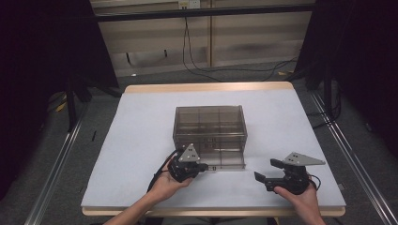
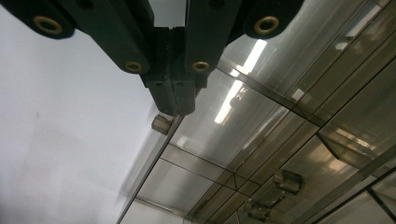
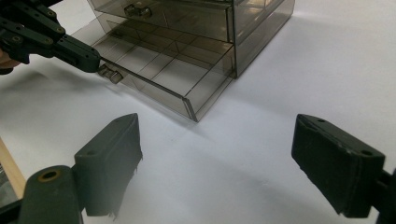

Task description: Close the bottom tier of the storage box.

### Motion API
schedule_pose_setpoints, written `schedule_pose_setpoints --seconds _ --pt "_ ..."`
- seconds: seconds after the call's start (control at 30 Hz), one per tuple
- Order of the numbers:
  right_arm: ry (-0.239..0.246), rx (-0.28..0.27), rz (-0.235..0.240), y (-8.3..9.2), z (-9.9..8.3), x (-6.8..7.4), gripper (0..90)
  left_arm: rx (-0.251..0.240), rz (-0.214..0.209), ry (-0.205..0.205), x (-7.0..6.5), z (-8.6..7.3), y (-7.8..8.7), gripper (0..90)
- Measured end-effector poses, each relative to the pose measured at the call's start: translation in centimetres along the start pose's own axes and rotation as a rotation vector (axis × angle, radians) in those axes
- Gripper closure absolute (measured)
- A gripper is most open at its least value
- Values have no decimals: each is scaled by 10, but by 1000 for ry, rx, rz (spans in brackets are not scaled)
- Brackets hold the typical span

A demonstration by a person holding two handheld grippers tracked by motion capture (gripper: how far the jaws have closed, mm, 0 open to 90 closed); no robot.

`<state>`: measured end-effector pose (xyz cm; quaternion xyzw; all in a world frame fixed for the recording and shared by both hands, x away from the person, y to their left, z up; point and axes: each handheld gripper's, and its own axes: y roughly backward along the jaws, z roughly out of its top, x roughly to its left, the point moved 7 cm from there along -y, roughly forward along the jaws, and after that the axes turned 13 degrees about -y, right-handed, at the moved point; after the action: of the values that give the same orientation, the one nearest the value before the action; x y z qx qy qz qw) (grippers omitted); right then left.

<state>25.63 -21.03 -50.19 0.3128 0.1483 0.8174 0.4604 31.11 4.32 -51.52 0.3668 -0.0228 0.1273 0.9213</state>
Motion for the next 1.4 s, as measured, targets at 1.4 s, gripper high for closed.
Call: schedule_pose_setpoints --seconds 1.4 --pt "-1 2 0 0 0 0 162 14 27 62 12 -7 -5 900"
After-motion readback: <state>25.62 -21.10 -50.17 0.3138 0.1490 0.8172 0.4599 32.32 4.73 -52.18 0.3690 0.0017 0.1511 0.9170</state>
